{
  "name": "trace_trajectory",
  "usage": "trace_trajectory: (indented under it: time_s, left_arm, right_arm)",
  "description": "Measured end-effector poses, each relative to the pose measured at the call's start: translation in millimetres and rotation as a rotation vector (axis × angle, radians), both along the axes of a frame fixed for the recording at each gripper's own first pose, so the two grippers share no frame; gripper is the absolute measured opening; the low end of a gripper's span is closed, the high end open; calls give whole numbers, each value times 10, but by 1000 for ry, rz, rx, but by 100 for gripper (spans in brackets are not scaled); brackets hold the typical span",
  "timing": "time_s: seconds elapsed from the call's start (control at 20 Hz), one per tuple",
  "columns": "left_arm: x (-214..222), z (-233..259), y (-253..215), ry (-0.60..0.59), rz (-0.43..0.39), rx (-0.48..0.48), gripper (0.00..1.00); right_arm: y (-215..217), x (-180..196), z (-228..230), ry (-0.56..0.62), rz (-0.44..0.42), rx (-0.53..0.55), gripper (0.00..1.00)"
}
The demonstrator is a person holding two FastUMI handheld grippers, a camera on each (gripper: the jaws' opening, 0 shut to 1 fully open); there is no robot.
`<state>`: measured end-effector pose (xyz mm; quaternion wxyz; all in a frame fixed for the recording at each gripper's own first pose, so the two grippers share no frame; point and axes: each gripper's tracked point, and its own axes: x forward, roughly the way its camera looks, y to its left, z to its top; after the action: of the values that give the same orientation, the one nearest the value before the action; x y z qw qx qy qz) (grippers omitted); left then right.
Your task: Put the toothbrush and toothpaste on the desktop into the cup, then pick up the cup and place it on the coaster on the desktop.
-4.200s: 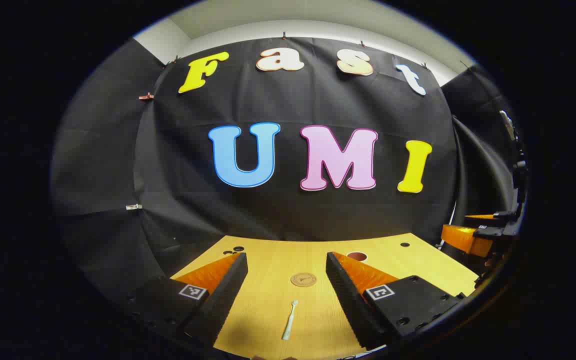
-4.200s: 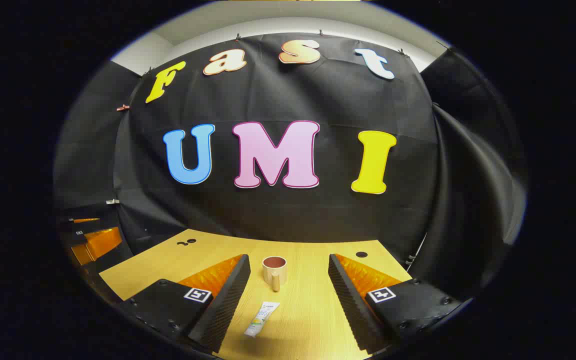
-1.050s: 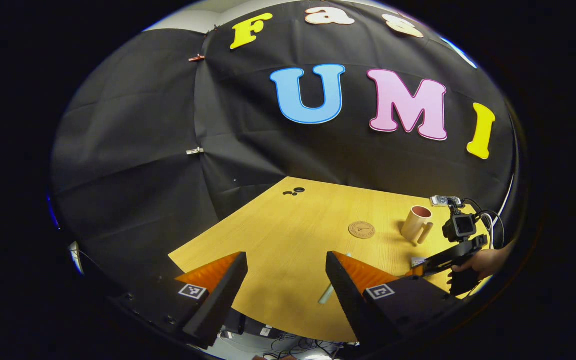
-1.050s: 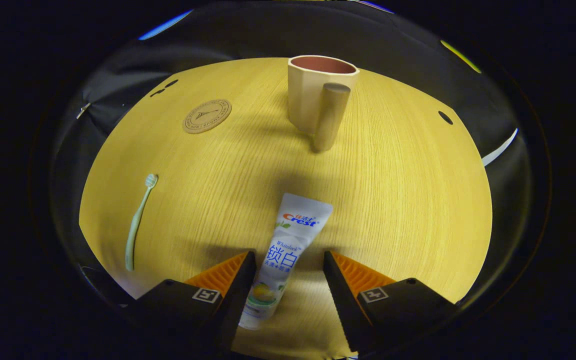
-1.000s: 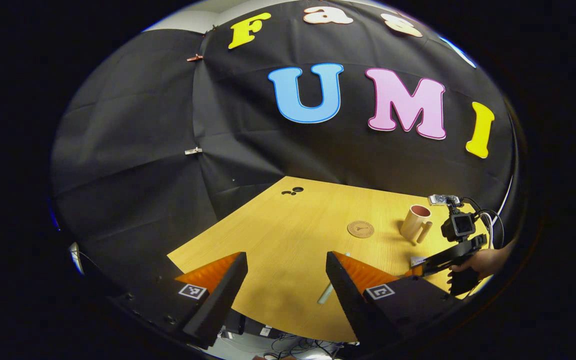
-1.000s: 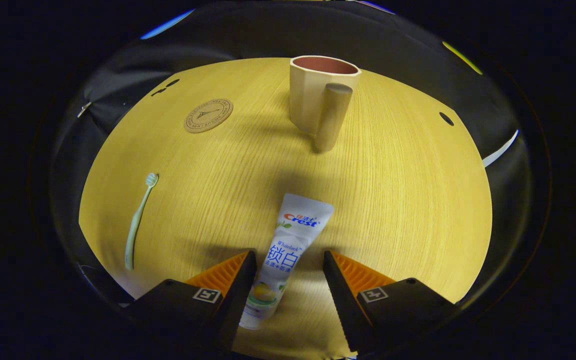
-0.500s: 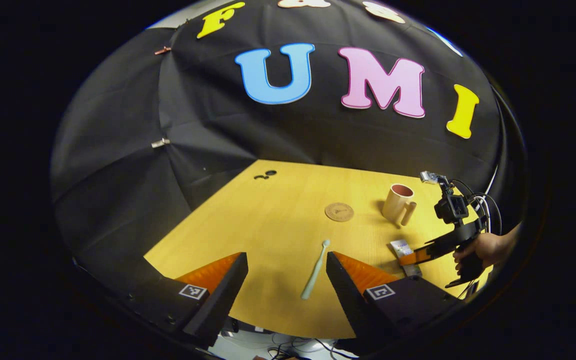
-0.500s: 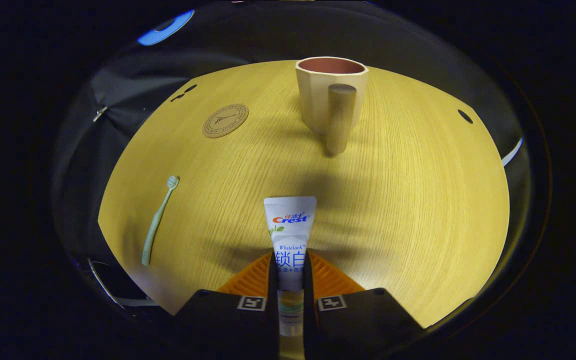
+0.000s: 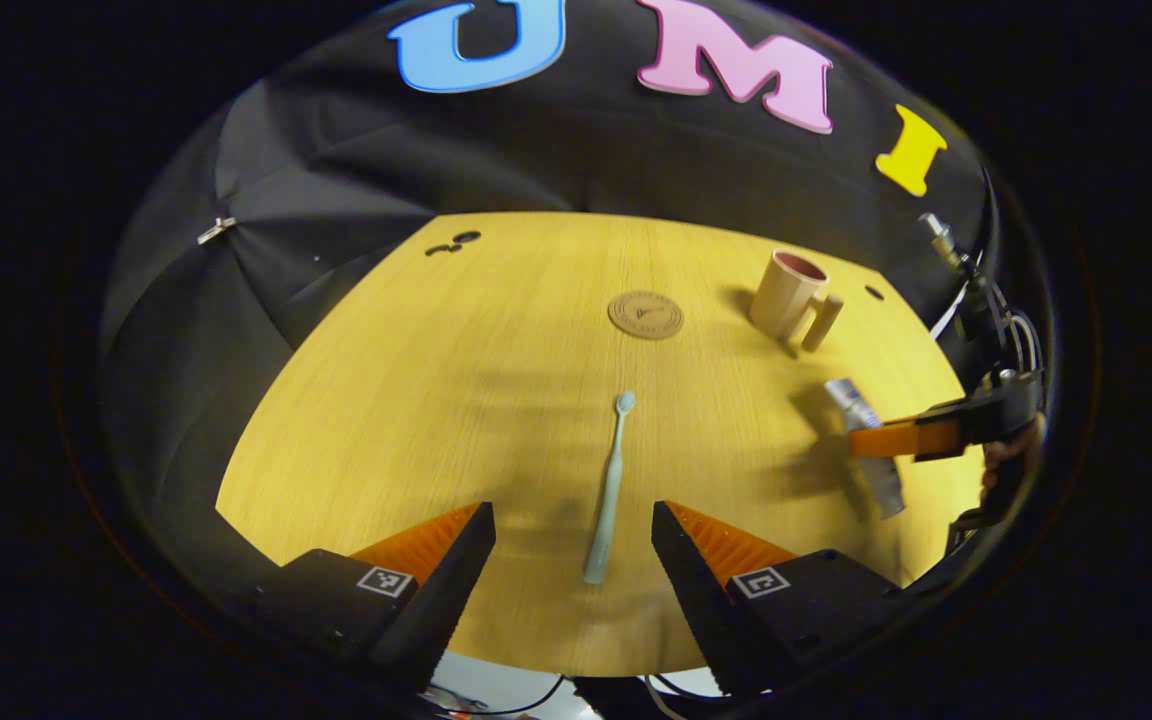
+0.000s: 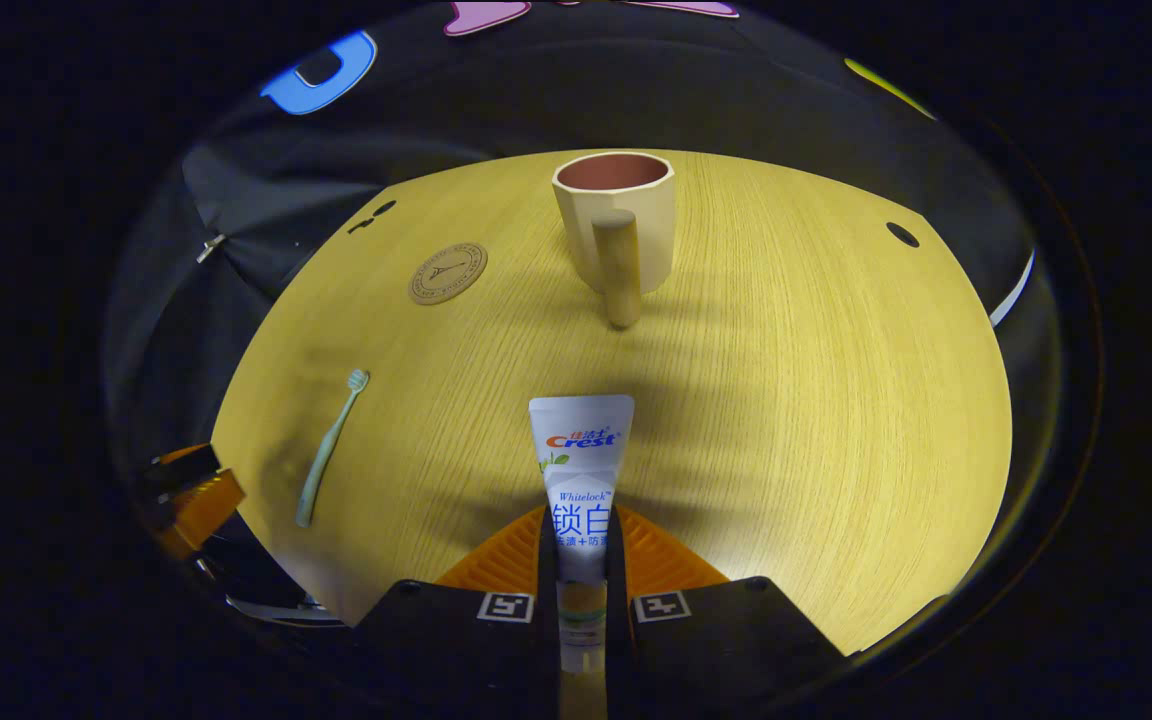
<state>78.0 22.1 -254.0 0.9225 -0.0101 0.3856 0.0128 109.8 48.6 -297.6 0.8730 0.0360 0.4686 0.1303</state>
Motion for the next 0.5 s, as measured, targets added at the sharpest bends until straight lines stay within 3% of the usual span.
trace_trajectory:
  time_s: [0.2,0.5]
  left_arm:
    - [223,-290,-116,82,-54,-19,90]
    - [387,-616,-170,207,-73,-13,86]
  right_arm:
    - [-61,-91,99,-16,14,23,22]
    - [-220,-107,172,-27,-25,55,22]
